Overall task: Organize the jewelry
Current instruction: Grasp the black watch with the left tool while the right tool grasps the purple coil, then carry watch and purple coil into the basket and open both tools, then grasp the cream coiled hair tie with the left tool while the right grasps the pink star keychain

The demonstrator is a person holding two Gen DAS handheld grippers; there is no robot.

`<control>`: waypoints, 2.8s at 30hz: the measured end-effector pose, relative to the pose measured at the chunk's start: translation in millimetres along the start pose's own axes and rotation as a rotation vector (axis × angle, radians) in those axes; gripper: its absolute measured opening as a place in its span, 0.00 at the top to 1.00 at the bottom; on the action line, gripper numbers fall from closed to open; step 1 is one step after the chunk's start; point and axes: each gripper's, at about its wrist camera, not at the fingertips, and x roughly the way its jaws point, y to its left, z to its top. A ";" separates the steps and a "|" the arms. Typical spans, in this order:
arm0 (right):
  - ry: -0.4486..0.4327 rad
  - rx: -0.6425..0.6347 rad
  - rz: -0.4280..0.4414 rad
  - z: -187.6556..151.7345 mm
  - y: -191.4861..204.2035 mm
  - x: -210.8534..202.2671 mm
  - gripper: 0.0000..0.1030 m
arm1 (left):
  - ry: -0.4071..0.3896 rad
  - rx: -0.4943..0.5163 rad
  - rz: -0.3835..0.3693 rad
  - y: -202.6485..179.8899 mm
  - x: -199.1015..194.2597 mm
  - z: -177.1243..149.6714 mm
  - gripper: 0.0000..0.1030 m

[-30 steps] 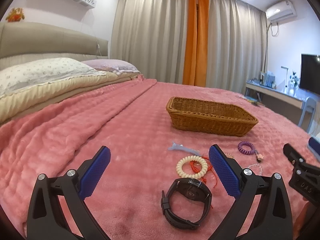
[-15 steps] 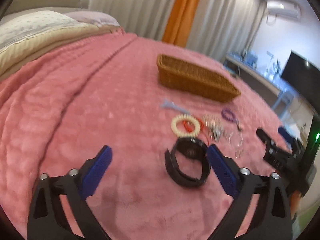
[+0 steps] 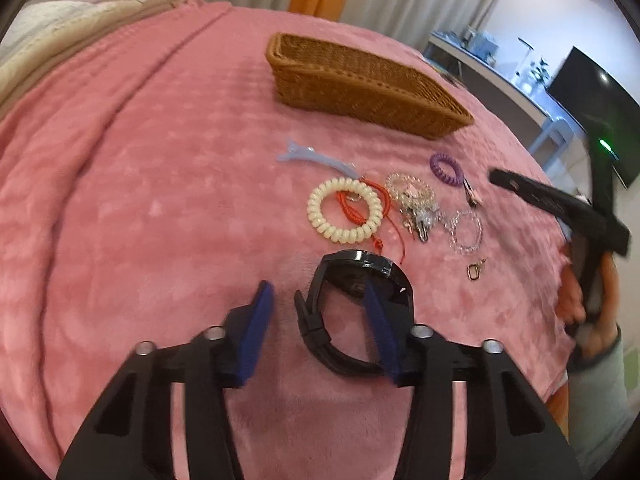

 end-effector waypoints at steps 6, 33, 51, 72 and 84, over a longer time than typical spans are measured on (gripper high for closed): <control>0.077 0.004 0.031 18.8 -0.9 49.8 0.77 | 0.035 0.021 -0.013 -0.6 7.0 5.5 0.67; -0.120 -0.134 0.057 25.6 34.6 -48.7 0.90 | -0.223 0.011 -0.002 -26.3 -44.7 41.7 0.90; -0.063 -0.028 -0.003 171.1 17.5 64.2 0.90 | -0.278 0.025 0.040 -43.2 60.0 245.5 0.90; 0.040 -0.029 0.001 152.9 14.6 85.6 0.72 | -0.207 0.041 0.004 -30.4 75.8 228.3 0.60; -0.180 0.027 0.094 80.6 4.8 -54.6 0.56 | -0.335 0.057 -0.108 -30.6 -48.6 134.7 0.54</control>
